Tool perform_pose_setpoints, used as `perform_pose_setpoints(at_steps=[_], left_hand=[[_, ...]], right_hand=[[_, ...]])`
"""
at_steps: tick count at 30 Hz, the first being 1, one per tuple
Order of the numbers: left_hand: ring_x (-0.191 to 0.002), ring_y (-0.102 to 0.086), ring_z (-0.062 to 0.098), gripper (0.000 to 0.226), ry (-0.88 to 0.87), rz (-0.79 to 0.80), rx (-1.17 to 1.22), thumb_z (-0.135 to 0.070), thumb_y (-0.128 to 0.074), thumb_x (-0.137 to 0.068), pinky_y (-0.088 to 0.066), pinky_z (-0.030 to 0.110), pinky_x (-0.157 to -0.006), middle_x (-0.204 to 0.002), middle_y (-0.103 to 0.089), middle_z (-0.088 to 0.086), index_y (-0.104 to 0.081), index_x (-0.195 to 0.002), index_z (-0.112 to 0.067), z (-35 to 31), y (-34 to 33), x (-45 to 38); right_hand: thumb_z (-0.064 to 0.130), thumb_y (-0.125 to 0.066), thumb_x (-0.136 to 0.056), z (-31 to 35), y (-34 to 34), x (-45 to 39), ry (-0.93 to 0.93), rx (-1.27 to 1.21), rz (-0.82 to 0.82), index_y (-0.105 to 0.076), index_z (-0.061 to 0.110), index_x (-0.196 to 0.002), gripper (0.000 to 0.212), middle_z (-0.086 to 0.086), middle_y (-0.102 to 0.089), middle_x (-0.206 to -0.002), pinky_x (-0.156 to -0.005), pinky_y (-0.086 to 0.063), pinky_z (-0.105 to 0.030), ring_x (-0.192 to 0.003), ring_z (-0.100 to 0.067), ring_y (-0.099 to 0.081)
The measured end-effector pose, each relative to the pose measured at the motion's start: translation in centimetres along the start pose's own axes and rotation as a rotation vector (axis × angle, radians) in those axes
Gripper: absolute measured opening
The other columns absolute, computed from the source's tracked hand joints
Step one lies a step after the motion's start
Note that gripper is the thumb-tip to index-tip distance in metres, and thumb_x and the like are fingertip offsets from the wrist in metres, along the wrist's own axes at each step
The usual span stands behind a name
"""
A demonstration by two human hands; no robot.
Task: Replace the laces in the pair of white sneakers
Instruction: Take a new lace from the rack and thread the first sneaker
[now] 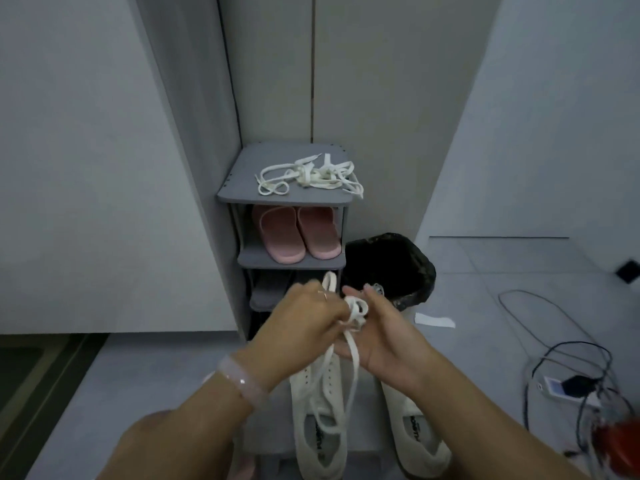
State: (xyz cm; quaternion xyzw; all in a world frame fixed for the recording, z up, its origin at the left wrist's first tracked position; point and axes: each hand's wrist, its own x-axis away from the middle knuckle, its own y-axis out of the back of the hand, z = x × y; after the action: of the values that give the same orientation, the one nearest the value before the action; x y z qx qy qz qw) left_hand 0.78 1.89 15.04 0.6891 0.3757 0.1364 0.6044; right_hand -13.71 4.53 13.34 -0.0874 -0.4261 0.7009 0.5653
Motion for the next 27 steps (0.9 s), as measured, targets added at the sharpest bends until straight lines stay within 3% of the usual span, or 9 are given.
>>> perform_pose_setpoints(at_steps=[4, 7, 10, 13, 14, 16, 17, 22, 27], left_hand=[[-0.101, -0.055, 0.020, 0.017, -0.098, -0.014, 0.134, -0.025, -0.055, -0.085, -0.043, 0.035, -0.087, -0.103, -0.064, -0.003, -0.065, -0.094, -0.013, -0.5, -2.8, 0.6], [-0.121, -0.043, -0.003, 0.036, 0.089, -0.273, 0.482, -0.011, -0.057, -0.083, -0.032, 0.010, -0.101, -0.131, -0.049, -0.012, -0.060, -0.117, -0.024, 0.3, -3.5, 1.4], [-0.111, -0.049, -0.008, 0.041, 0.311, -0.442, 0.613, 0.005, -0.057, -0.085, -0.038, 0.006, -0.092, -0.121, -0.056, -0.010, -0.059, -0.107, -0.030, 1.7, -3.8, 2.0], [-0.100, -0.059, 0.003, 0.041, 0.421, -0.458, 0.645, 0.010, -0.053, -0.085, -0.044, 0.010, -0.086, -0.110, -0.060, -0.010, -0.062, -0.098, -0.028, 2.8, -4.0, 2.0], [-0.097, -0.060, 0.004, 0.044, 0.451, -0.456, 0.689, 0.010, -0.052, -0.086, -0.045, 0.011, -0.084, -0.108, -0.060, -0.013, -0.060, -0.097, -0.032, 3.2, -3.9, 1.9], [-0.092, -0.061, 0.002, 0.047, 0.508, -0.462, 0.788, 0.008, -0.050, -0.087, -0.047, 0.011, -0.080, -0.105, -0.062, -0.010, -0.059, -0.096, -0.037, 4.0, -3.6, 1.4], [-0.091, -0.062, 0.001, 0.046, 0.537, -0.473, 0.841, 0.008, -0.049, -0.088, -0.048, 0.012, -0.081, -0.104, -0.063, -0.007, -0.059, -0.097, -0.036, 4.4, -3.4, 1.2], [-0.093, -0.062, -0.001, 0.034, 0.609, -0.545, 1.024, 0.004, -0.048, -0.090, -0.047, 0.011, -0.083, -0.102, -0.066, -0.002, -0.062, -0.099, -0.026, 6.4, -2.7, 0.4], [-0.092, -0.059, -0.007, 0.034, 0.644, -0.569, 0.978, 0.001, -0.051, -0.090, -0.043, 0.006, -0.080, -0.100, -0.065, -0.009, -0.062, -0.093, -0.031, 7.9, -2.8, 0.7]], right_hand=[[0.010, -0.045, -0.096, 0.1, 0.7, -1.7, 0.076, 0.352, -0.293, -0.061, -0.002, -0.108, 0.024, -0.016, -0.064, -0.088, -0.058, -0.054, -0.024, -0.071, -0.019, -0.063], [-0.003, -0.046, -0.092, 3.4, 0.4, -3.0, 0.205, 0.497, -0.484, -0.063, 0.007, -0.090, 0.020, -0.015, -0.064, -0.086, -0.067, -0.053, -0.031, -0.072, -0.023, -0.060], [0.000, -0.044, -0.094, 8.7, -0.4, -5.0, 0.368, 0.494, -0.617, -0.058, 0.007, -0.101, 0.017, -0.010, -0.060, -0.086, -0.084, -0.048, -0.041, -0.078, -0.024, -0.056], [0.015, -0.037, -0.100, 12.9, -1.1, -6.6, 0.437, 0.400, -0.608, -0.051, 0.013, -0.098, 0.015, -0.006, -0.054, -0.085, -0.071, -0.049, -0.029, -0.074, -0.017, -0.054], [0.019, -0.035, -0.100, 13.6, -1.2, -6.8, 0.416, 0.477, -0.628, -0.053, 0.014, -0.102, 0.018, -0.005, -0.055, -0.094, -0.077, -0.049, -0.030, -0.083, -0.018, -0.055], [0.018, -0.037, -0.099, 14.0, -1.2, -7.1, 0.395, 0.744, -0.700, -0.054, 0.013, -0.120, 0.028, -0.003, -0.050, -0.111, -0.095, -0.040, -0.031, -0.106, -0.019, -0.048], [0.016, -0.038, -0.098, 13.8, -1.3, -7.3, 0.410, 0.874, -0.718, -0.053, 0.013, -0.125, 0.031, -0.002, -0.049, -0.116, -0.095, -0.036, -0.029, -0.111, -0.019, -0.045], [0.008, -0.046, -0.092, 13.5, -3.4, -10.4, 0.563, 1.406, -0.659, -0.059, 0.011, -0.121, 0.032, -0.010, -0.056, -0.124, -0.081, -0.035, -0.021, -0.104, -0.021, -0.052], [0.014, -0.056, -0.088, 14.0, -7.0, -16.6, 0.681, 1.917, -0.499, -0.060, 0.009, -0.120, 0.033, -0.017, -0.055, -0.122, -0.093, -0.038, -0.032, -0.112, -0.032, -0.051]])
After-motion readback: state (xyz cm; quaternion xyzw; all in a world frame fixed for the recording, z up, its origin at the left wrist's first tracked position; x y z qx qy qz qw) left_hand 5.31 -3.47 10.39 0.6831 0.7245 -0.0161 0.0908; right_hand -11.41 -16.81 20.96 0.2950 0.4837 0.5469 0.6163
